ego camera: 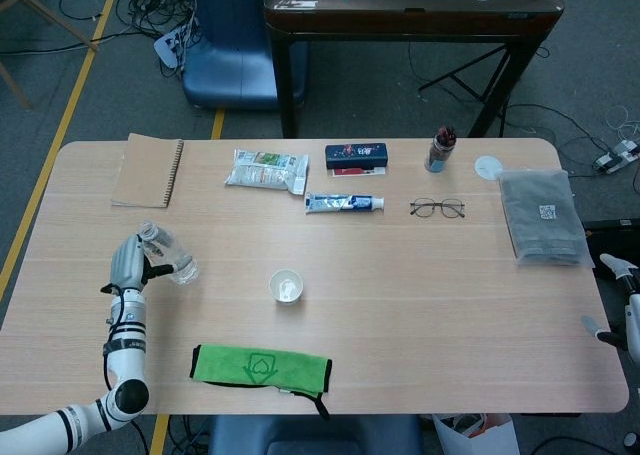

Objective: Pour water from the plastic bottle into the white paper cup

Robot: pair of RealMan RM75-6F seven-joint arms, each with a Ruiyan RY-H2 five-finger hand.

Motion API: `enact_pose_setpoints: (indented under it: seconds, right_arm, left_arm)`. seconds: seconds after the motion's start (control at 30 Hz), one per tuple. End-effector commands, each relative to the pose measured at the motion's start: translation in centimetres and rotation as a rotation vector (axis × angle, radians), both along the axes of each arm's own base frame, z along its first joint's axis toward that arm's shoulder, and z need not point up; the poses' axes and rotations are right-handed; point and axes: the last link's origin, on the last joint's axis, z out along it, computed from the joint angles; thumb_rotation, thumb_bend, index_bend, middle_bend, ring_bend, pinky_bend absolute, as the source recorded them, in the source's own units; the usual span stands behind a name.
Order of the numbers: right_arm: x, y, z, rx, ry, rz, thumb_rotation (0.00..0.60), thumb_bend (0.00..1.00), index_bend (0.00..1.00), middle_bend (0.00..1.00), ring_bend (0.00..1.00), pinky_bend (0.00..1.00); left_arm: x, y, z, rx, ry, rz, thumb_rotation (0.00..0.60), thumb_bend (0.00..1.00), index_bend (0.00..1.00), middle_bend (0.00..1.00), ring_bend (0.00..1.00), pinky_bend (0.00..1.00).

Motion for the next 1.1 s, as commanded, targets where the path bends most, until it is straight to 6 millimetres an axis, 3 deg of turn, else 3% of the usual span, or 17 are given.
enact_pose_setpoints:
  seconds: [0.03,0.37,0.73,0.97,1.1]
  right_arm:
    - [0.0,0.0,-0.1,0.002,0.001,0.0,0.6,0.0,0.2,0.25,0.23,0.5]
    - [0.0,0.0,-0.2,0.004,0.004,-0.001,0.6,0.0,0.2,0.25,0.23,0.5]
    - [0.0,-0.1,-0.2,0.004,0.006,-0.003,0.6,0.0,0.2,0.25,0.23,0.5]
    - [0.0,-0.1,-0.2,0.006,0.007,-0.004,0.6,0.0,0.2,0.25,0.23,0.5]
    - [0.0,-0.1,-0.3,0.007,0.008,-0.004,0.6,0.0,0.2,0.25,0.23,0.5]
  left_arm:
    - [-1.3,-0.6,-0.2,0.001,-0.045,0.011,0.6,0.02,0.62,0.6,0.53,0.71]
    - [-3.1,-1.4,-0.9,-0.018,-0.077,-0.017,0.6,0.02,0.6,0.58,0.47,0.67]
    - [-4.7,-1.5,-1.3,-0.053,-0.068,-0.04,0.6,0.02,0.5,0.36,0.27,0.36]
    - [-4.8,-1.7,-1.3,-0.077,-0.047,-0.075,0.6,0.02,0.35,0.17,0.12,0.21]
    - [-4.7,-1.9,-1.1,-0.111,-0.023,-0.087,0.6,0.02,0.13,0.03,0.03,0.15]
